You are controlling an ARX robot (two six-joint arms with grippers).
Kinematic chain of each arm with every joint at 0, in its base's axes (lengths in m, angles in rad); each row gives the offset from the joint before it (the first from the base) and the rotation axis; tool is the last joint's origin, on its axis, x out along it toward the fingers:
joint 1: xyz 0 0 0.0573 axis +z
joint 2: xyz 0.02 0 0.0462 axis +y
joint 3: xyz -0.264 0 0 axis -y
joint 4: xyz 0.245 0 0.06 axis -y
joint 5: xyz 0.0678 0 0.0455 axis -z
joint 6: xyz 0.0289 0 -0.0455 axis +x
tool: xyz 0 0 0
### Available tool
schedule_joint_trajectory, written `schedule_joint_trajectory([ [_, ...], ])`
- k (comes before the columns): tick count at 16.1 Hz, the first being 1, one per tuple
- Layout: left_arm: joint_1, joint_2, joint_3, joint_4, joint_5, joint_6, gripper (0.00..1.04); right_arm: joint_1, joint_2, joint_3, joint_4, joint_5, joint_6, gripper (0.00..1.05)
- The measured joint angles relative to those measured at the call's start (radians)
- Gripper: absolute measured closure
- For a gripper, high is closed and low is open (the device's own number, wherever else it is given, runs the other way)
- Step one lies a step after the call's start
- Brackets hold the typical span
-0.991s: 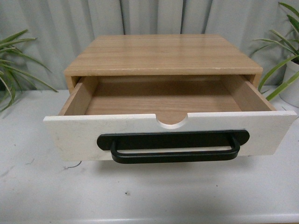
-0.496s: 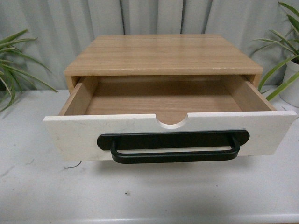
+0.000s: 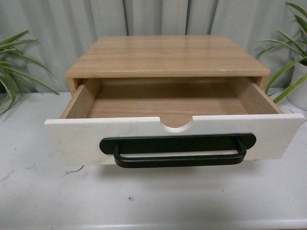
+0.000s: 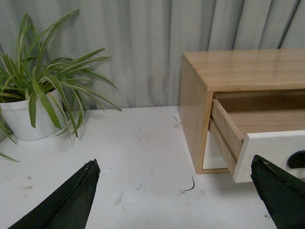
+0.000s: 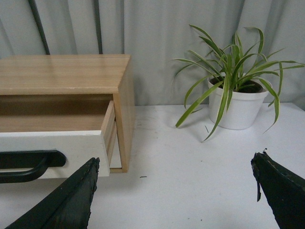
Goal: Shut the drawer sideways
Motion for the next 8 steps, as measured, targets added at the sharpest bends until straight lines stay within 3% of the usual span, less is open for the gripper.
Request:
schedule_joint_trajectory([
  [8, 0.0, 0.0, 0.0, 0.0, 0.0, 0.0, 0.07, 0.0, 0.0, 0.0, 0.0, 0.0, 0.0, 0.06],
])
